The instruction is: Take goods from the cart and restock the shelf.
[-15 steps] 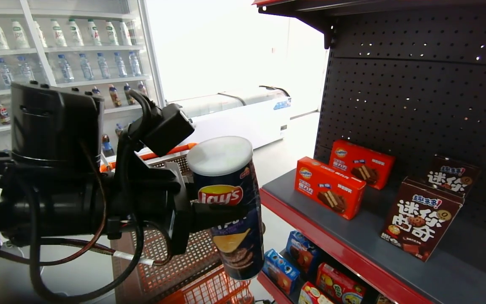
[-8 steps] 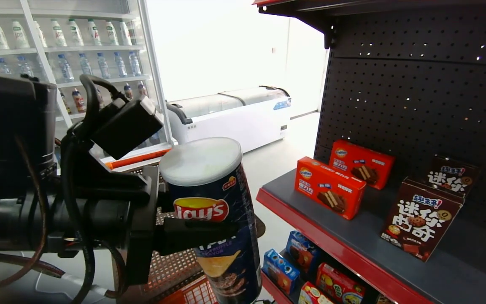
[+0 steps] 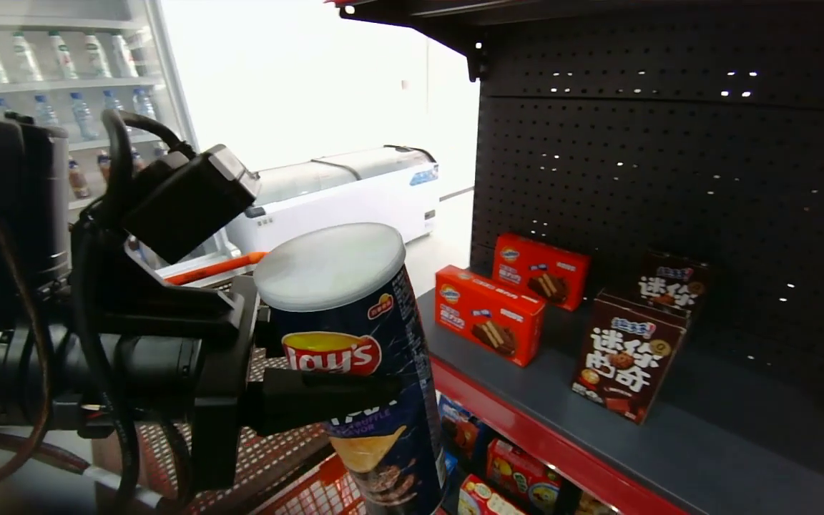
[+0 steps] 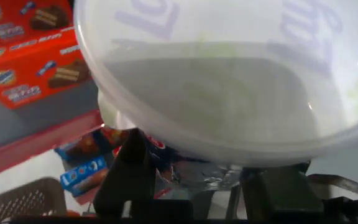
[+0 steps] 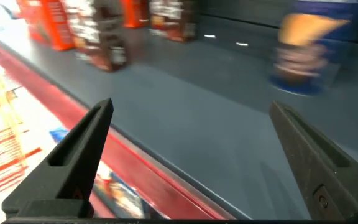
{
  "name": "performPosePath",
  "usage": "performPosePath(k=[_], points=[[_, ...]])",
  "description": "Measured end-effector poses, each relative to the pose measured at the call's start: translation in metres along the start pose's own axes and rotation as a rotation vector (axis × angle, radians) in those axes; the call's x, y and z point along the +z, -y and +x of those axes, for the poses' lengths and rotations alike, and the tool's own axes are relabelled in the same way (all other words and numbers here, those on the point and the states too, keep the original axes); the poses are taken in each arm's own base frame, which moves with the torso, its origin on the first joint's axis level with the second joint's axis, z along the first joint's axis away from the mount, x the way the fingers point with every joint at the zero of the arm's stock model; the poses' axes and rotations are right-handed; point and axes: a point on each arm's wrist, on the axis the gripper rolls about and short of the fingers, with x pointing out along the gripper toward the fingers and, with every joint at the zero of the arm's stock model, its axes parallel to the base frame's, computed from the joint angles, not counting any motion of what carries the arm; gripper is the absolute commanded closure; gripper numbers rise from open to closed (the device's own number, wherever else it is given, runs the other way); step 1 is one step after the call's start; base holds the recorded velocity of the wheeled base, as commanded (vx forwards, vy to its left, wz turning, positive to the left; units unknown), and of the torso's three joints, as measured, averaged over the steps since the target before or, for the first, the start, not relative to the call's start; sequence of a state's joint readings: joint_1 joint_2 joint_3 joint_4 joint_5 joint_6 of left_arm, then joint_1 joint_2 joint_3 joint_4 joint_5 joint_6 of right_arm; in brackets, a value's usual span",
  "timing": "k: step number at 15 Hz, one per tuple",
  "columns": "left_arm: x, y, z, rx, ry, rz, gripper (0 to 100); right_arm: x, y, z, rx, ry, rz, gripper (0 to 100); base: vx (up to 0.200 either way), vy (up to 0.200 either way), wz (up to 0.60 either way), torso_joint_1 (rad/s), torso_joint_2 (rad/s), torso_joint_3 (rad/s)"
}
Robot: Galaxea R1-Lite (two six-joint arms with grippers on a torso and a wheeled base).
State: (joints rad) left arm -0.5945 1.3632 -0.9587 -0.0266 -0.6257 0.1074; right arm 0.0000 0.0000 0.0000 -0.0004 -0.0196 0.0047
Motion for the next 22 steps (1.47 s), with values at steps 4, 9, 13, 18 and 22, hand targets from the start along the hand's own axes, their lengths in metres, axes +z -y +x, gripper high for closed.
performPosePath(k=[4, 9, 13, 18, 22], points=[[-0.0012, -0.0001, 0.0012, -0.002, -0.006, -0.003, 100, 0.0, 0.0, 0.0, -0.001, 0.0, 0.0, 0, 0.0, 0.0, -0.6, 0.001, 0.0, 0.004], [-0.0014, 0.0006, 0.0033, -0.01, -0.009, -0.003, 100, -0.0001, 0.0, 0.0, 0.0, -0.001, 0.0, 0, 0.0, 0.0, -0.6, 0.0, 0.0, 0.003], [-0.0018, 0.0004, 0.0041, -0.011, -0.012, -0.004, 100, 0.0, 0.0, 0.0, 0.0, 0.0, 0.0, 0, 0.0, 0.0, -0.45, -0.001, 0.0, 0.002], [-0.0044, -0.0001, 0.0042, -0.009, -0.018, -0.01, 100, 0.0, 0.0, 0.0, -0.001, 0.0, 0.0, 0, 0.0, 0.0, 0.0, 0.0, 0.0, 0.0], [-0.0052, -0.0012, 0.0046, -0.006, -0.021, -0.013, 100, 0.0, 0.0, 0.0, 0.001, 0.0, -0.001, 0, 0.0, 0.0, -0.3, 0.0, 0.0, 0.001]])
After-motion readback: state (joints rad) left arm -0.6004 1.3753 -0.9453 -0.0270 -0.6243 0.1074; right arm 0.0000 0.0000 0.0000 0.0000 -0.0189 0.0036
